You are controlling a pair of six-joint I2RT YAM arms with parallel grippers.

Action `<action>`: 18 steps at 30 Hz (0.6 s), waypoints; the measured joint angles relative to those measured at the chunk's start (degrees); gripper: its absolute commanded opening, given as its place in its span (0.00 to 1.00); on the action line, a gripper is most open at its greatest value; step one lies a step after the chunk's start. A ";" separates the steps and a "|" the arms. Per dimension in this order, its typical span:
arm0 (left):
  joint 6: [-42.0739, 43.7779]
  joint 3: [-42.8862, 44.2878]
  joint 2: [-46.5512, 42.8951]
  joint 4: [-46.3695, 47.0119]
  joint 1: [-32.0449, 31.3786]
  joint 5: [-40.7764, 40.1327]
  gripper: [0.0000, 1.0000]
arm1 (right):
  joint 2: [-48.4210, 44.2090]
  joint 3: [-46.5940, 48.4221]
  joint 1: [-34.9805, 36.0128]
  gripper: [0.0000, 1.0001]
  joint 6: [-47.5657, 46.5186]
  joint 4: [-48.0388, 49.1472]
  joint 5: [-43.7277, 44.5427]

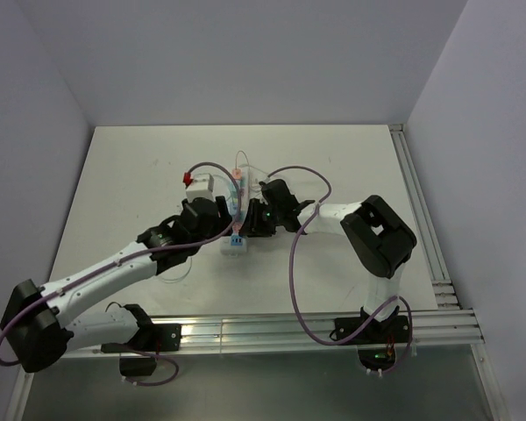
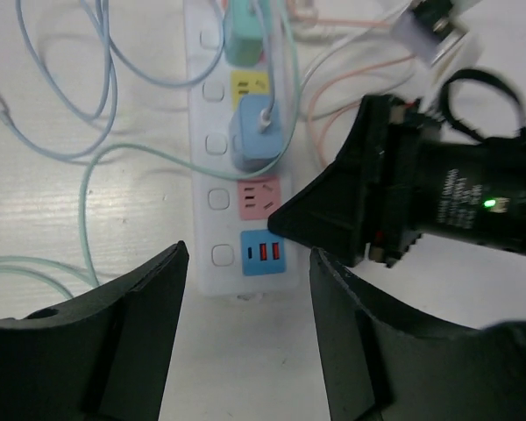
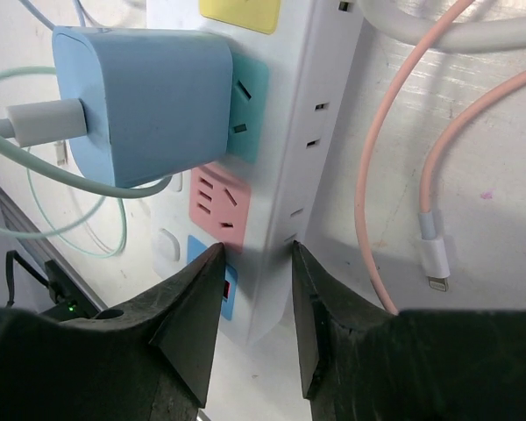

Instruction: Insert the plug

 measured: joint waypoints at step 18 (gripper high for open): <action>-0.09 0.44 -26.32 -1.84 9.46 8.22 0.64 | -2.03 19.10 4.09 0.64 -9.46 -17.81 15.98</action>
